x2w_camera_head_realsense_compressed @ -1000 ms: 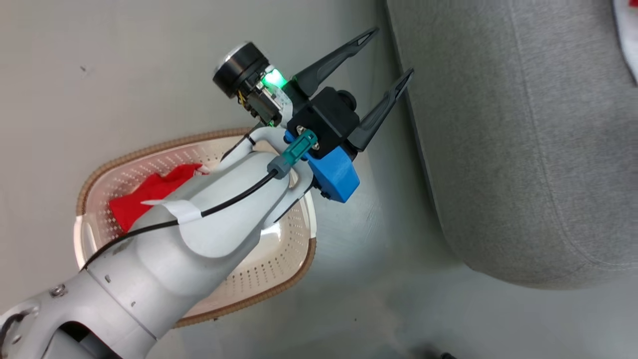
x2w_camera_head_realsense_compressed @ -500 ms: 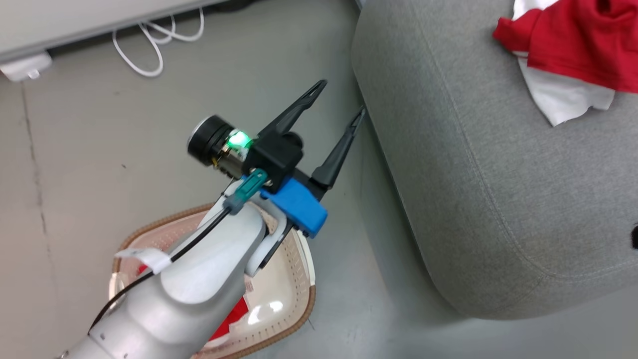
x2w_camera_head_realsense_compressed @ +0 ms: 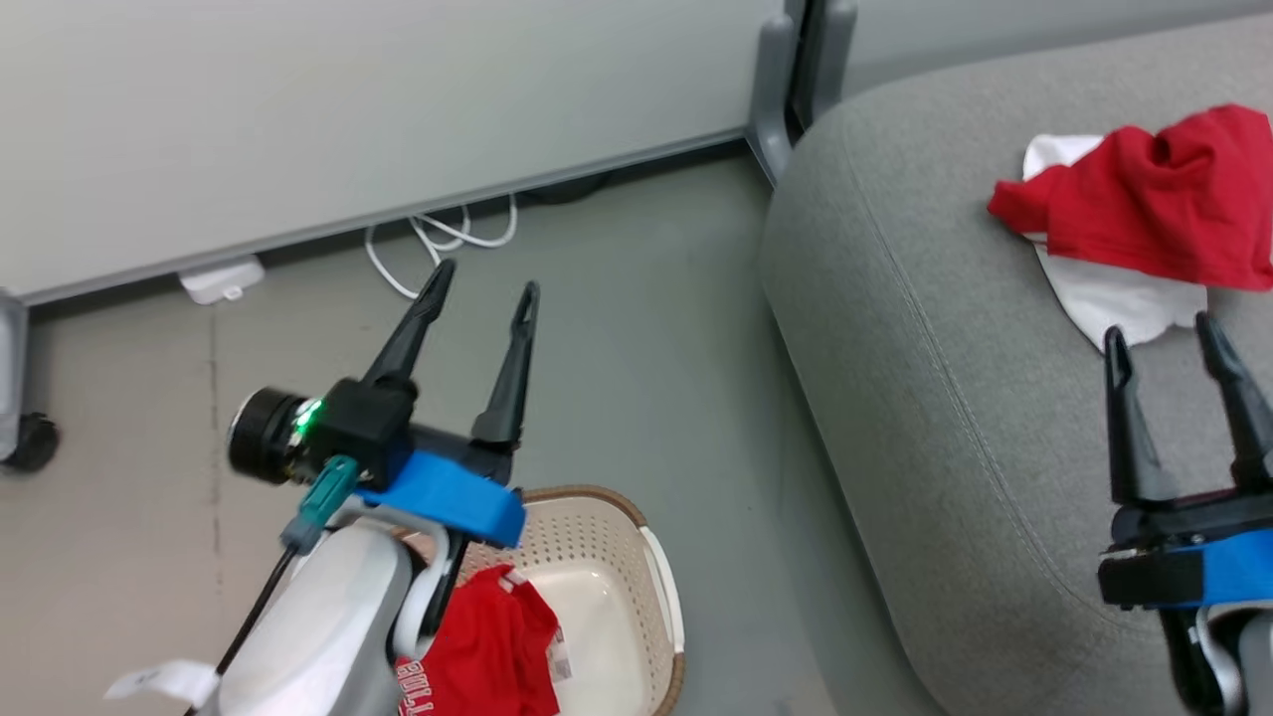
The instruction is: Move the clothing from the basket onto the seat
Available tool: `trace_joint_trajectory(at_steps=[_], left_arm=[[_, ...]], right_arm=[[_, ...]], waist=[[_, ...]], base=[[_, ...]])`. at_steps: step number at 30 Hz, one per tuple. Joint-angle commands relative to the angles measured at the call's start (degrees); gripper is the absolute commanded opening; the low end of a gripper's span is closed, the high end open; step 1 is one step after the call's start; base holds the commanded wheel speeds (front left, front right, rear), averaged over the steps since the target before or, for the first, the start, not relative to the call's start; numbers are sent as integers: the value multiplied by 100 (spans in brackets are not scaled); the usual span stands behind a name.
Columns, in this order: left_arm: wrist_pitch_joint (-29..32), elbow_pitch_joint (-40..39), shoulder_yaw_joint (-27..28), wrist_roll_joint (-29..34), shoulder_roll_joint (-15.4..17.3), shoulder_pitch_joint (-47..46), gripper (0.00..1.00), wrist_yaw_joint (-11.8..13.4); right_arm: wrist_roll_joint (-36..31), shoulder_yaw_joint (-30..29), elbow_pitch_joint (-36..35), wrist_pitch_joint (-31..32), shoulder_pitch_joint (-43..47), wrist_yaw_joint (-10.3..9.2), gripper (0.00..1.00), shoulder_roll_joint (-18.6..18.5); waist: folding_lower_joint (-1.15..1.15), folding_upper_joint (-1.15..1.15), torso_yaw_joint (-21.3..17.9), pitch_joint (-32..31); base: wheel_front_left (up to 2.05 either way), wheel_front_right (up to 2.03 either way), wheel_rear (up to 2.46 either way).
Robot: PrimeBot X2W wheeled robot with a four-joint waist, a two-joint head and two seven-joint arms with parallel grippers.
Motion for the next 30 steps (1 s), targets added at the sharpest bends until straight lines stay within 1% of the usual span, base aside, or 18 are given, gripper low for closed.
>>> trace_joint_trajectory(at_steps=[1, 9, 13, 23, 30], left_arm=[[-21, -107, 213, 102, 5, 228, 100, -16], [-19, -523, 1259, 538, -151, 1218, 100, -192], [-19, -694, 1704, 726, -325, 1677, 100, -372], [-20, -779, 2514, 1192, -756, 2412, 100, -749], [-19, -770, 2761, 1356, -926, 2519, 100, -881]], right_arm=[[-37, 49, -59, -3, 150, 2, 100, 81], [-149, 335, -163, -3, 446, 3, 100, 349], [-226, 498, -157, -3, 555, 3, 100, 418], [-348, 618, -85, -3, 747, 3, 100, 639], [-416, 503, 34, -3, 839, 3, 100, 761]], waist=[[1, 0, 236, -255], [1, 0, 589, -587], [1, 0, 720, -715], [1, 0, 1027, -897], [1, 0, 1162, -949]], base=[[0, 0, 0], [0, 0, 0], [0, 0, 0], [0, 0, 0], [0, 0, 0]])
